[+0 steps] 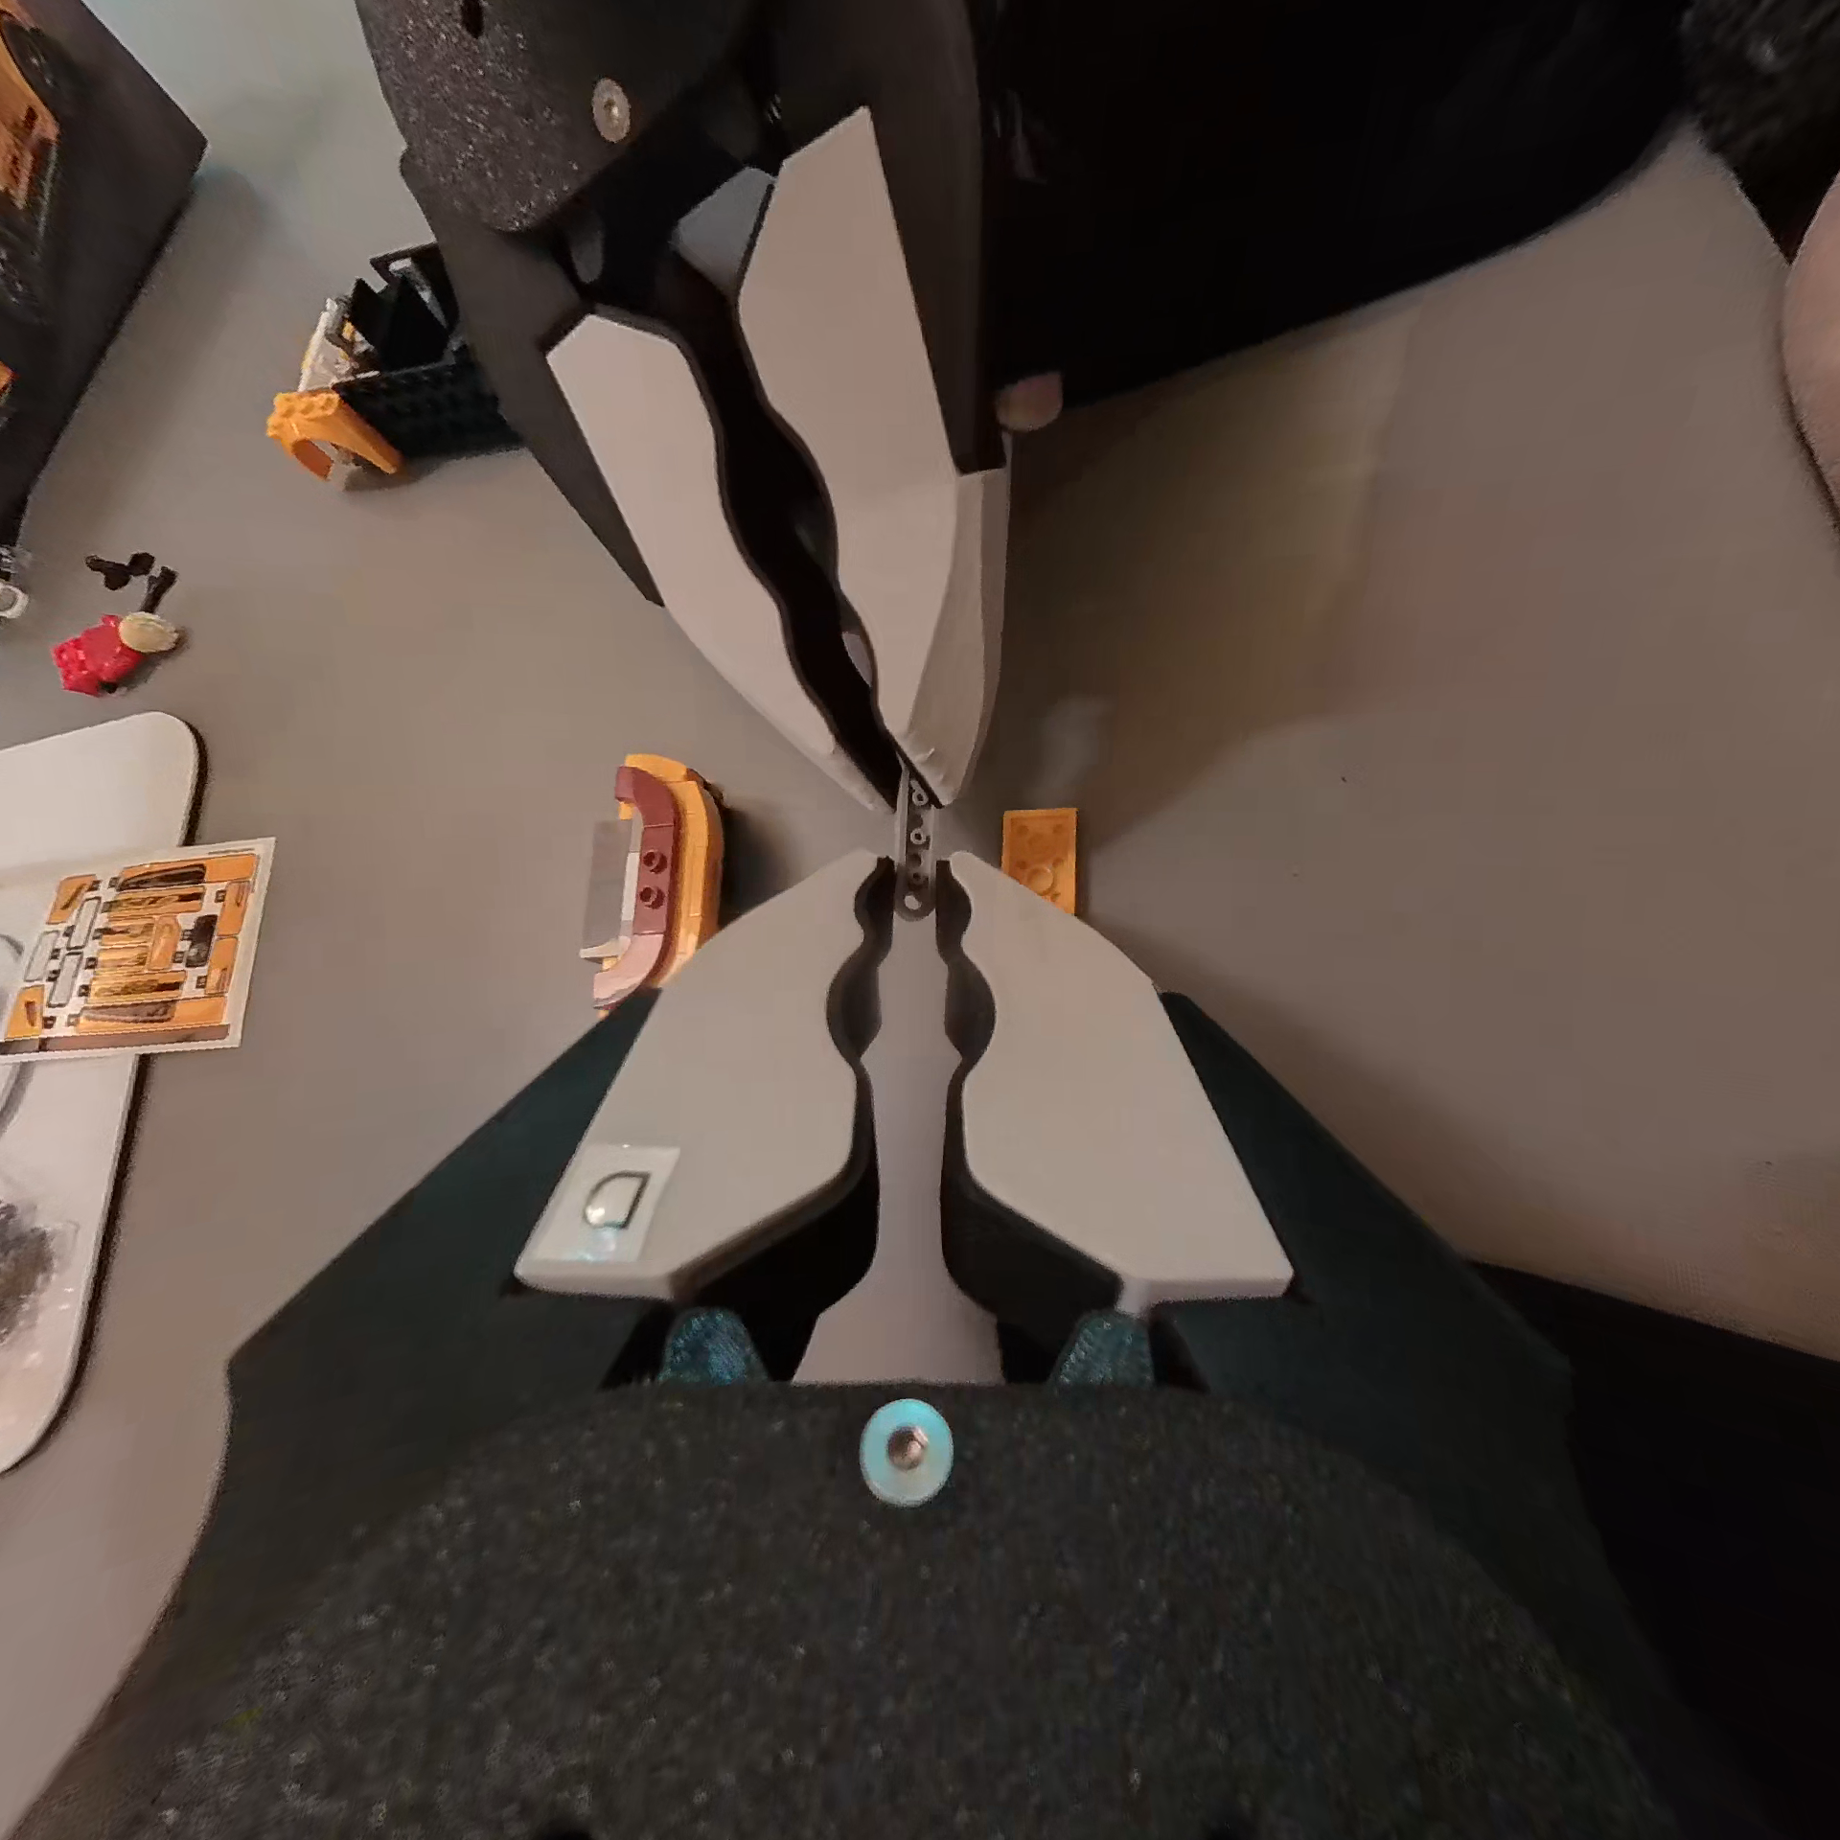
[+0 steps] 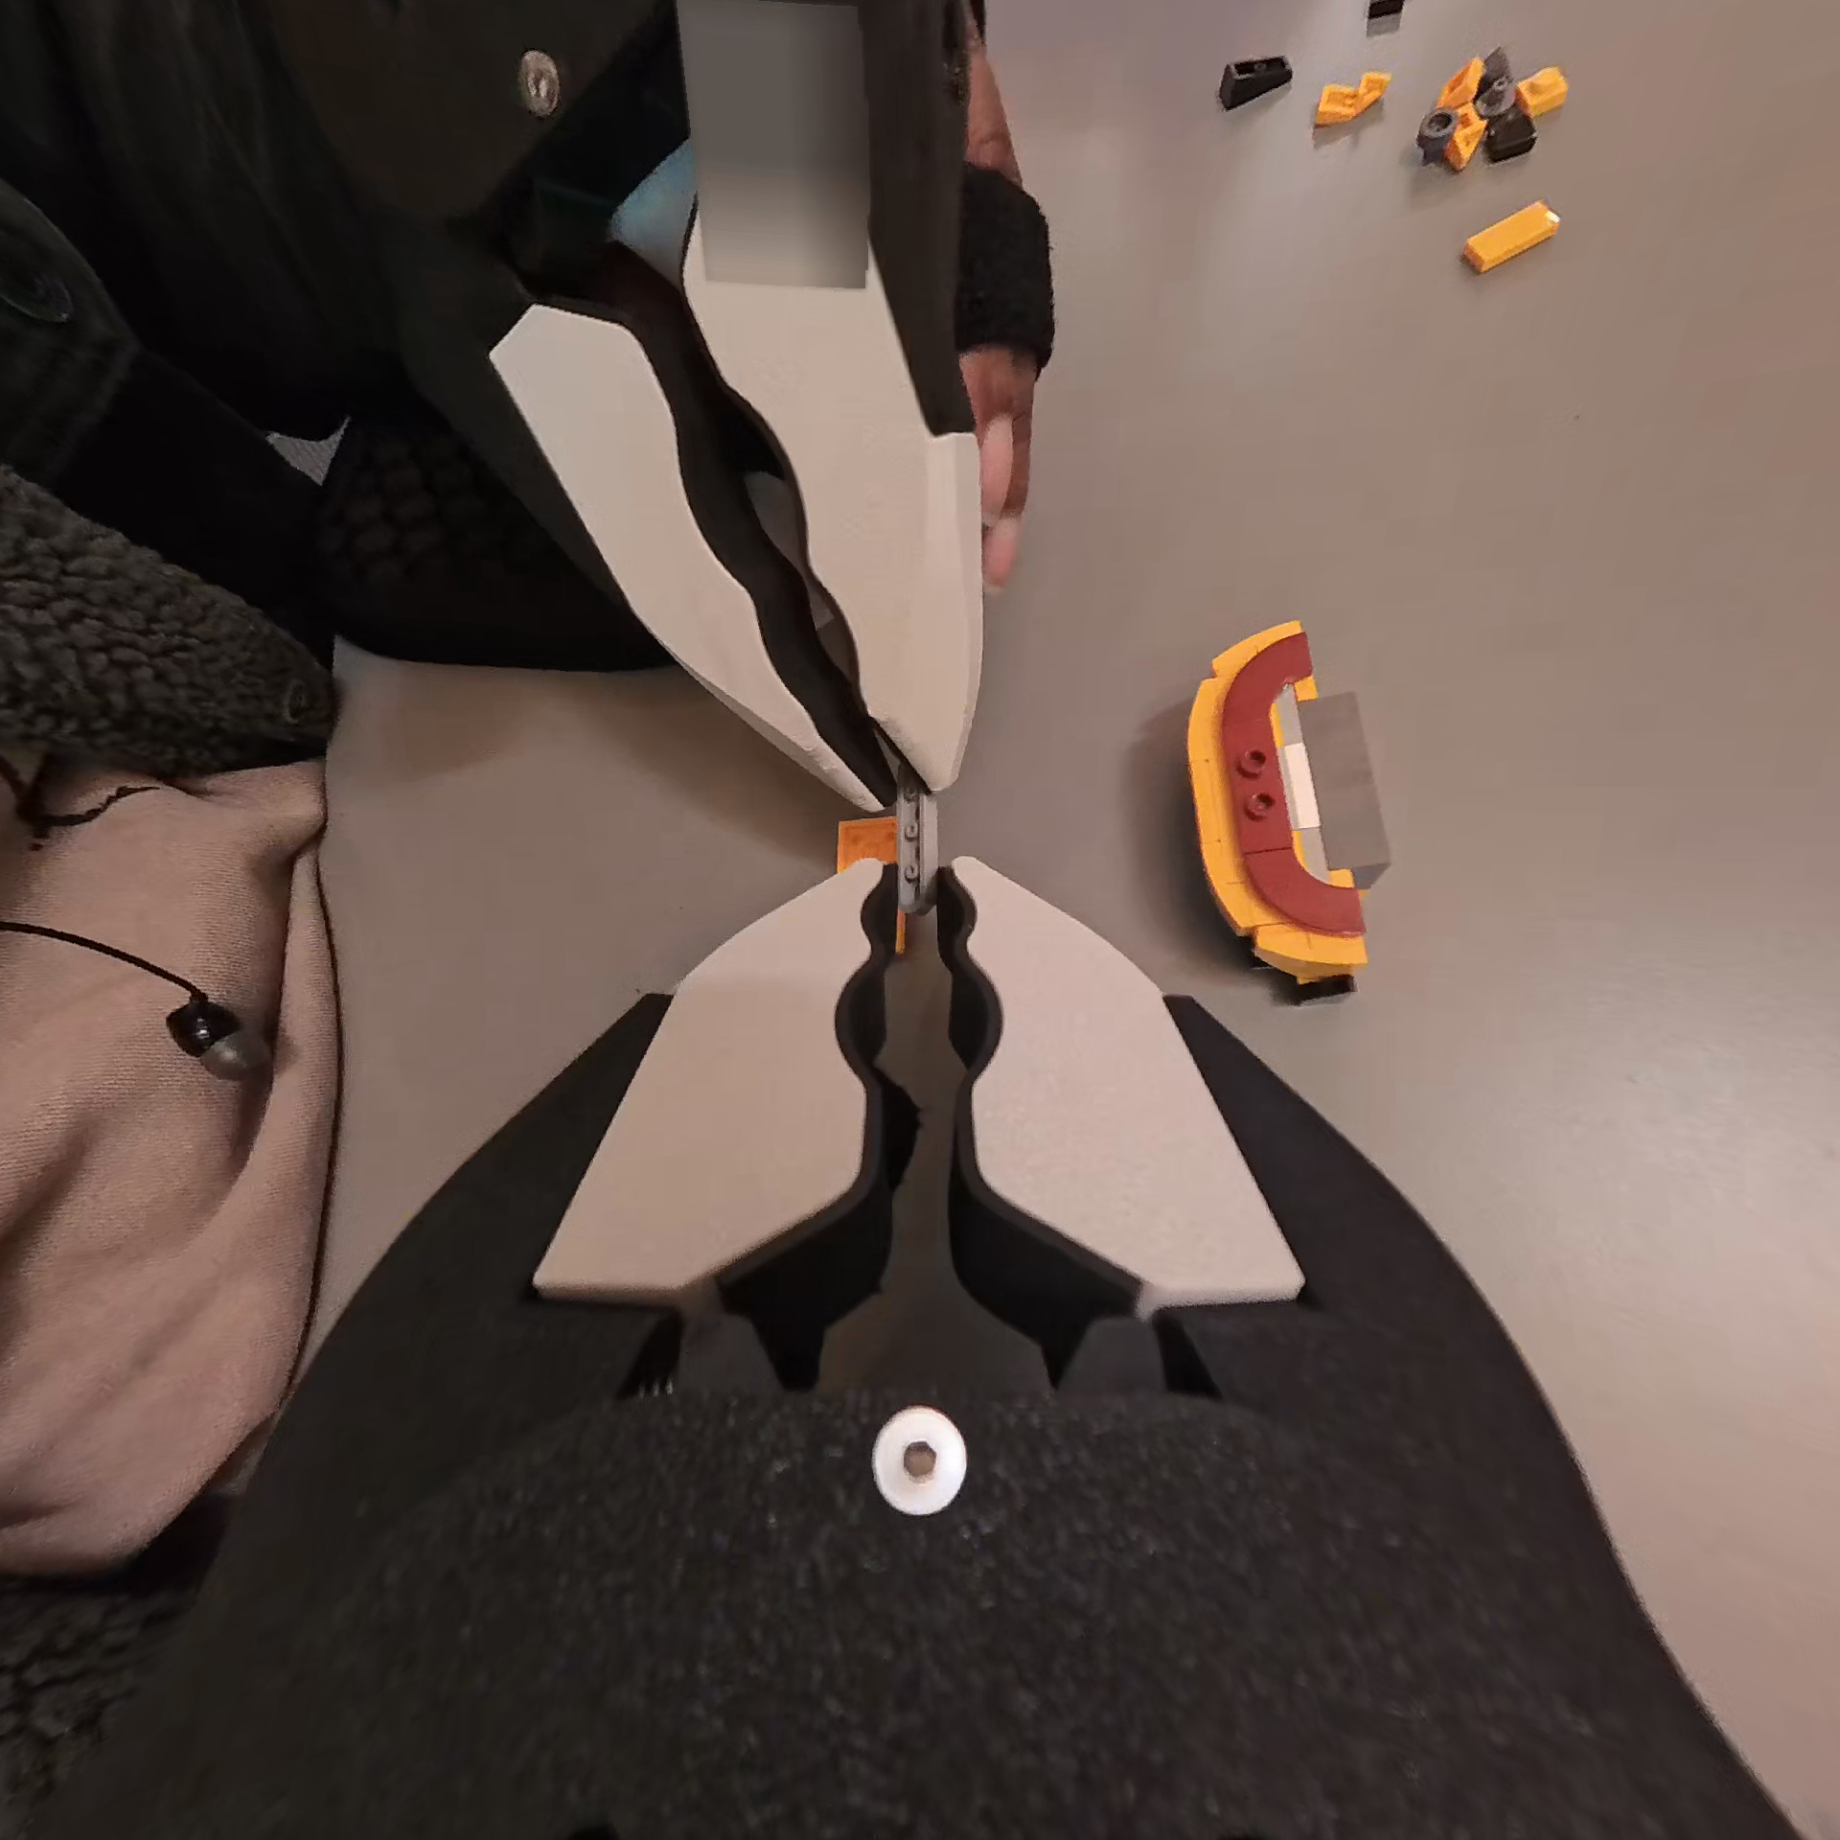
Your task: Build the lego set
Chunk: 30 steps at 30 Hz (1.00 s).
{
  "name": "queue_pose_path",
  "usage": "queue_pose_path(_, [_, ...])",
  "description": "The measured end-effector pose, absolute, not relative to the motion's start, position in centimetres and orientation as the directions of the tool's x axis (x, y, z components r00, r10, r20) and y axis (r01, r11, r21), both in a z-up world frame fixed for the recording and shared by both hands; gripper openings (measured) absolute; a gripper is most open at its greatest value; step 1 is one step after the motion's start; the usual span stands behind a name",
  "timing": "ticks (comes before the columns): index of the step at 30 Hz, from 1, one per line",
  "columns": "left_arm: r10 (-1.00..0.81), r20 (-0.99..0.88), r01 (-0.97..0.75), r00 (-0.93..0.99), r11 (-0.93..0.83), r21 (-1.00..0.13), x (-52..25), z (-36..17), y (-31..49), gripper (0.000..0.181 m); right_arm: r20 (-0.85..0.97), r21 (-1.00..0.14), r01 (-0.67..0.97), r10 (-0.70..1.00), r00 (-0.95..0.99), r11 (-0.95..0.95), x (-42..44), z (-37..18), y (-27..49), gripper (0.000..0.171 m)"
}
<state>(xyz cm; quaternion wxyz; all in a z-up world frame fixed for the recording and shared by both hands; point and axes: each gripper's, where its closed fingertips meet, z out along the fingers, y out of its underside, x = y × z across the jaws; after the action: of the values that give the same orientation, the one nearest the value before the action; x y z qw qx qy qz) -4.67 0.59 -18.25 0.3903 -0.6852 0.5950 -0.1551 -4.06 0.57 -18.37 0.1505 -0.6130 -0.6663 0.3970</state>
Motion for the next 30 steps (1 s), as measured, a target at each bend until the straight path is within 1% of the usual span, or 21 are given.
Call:
queue_pose_path(2, [-0.945,-0.213,-0.684,0.249,-0.016,-0.729,-4.71,-18.37,0.48,0.007,-0.239,-0.729,0.684,0.943,-0.23,-0.018,-4.14,-18.29,0.44,0.008])
queue_pose_path(4, [-0.953,-0.163,-0.669,0.254,-0.051,-0.742,-4.77,-18.52,0.35,0.007,-0.179,-0.741,0.67,0.95,-0.255,0.04,-4.2,-18.16,0.29,0.013])
queue_pose_path(6, [-0.96,-0.115,-0.649,0.257,-0.083,-0.756,-4.74,-18.53,0.19,0.007,-0.131,-0.747,0.659,0.954,-0.271,0.085,-4.24,-18.09,0.24,0.014])
queue_pose_path(14, [-0.963,0.037,-0.578,0.266,-0.19,-0.794,-4.55,-18.28,-0.2,0.007,-0.049,-0.743,0.649,0.953,-0.299,0.166,-4.2,-18.11,0.18,0.004])
queue_pose_path(16, [-0.963,0.056,-0.57,0.264,-0.203,-0.796,-4.53,-18.24,-0.27,0.007,-0.027,-0.743,0.643,0.95,-0.31,0.188,-4.2,-18.12,0.11,0.004])
queue_pose_path(18, [-0.962,0.068,-0.565,0.264,-0.211,-0.798,-4.53,-18.27,-0.3,0.007,0.002,-0.744,0.634,0.95,-0.312,0.21,-4.28,-18.09,0.23,0.008])
queue_pose_path(24, [-0.96,0.086,-0.543,0.266,-0.222,-0.81,-4.59,-18.0,-0.19,0.007,0.028,-0.744,0.628,0.949,-0.313,0.229,-4.25,-17.94,0.37,0.015])
queue_pose_path(27, [-0.96,0.097,-0.531,0.261,-0.227,-0.816,-4.48,-17.89,-0.24,0.007,0.037,-0.731,0.636,0.945,-0.324,0.247,-4.19,-18.27,0.19,0.015])
queue_pose_path(28, [-0.96,0.1,-0.528,0.26,-0.228,-0.818,-4.45,-17.86,-0.27,0.007,0.039,-0.727,0.639,0.944,-0.327,0.251,-4.17,-18.37,0.12,0.014])
queue_pose_path(29, [-0.961,0.104,-0.525,0.258,-0.23,-0.819,-4.41,-17.83,-0.3,0.007,0.038,-0.724,0.641,0.943,-0.331,0.255,-4.13,-18.42,0.04,0.009])
queue_pose_path(30, [-0.96,0.106,-0.527,0.258,-0.231,-0.818,-4.41,-17.88,-0.3,0.007,0.039,-0.723,0.641,0.942,-0.333,0.257,-4.12,-18.43,-0.02,0.008])
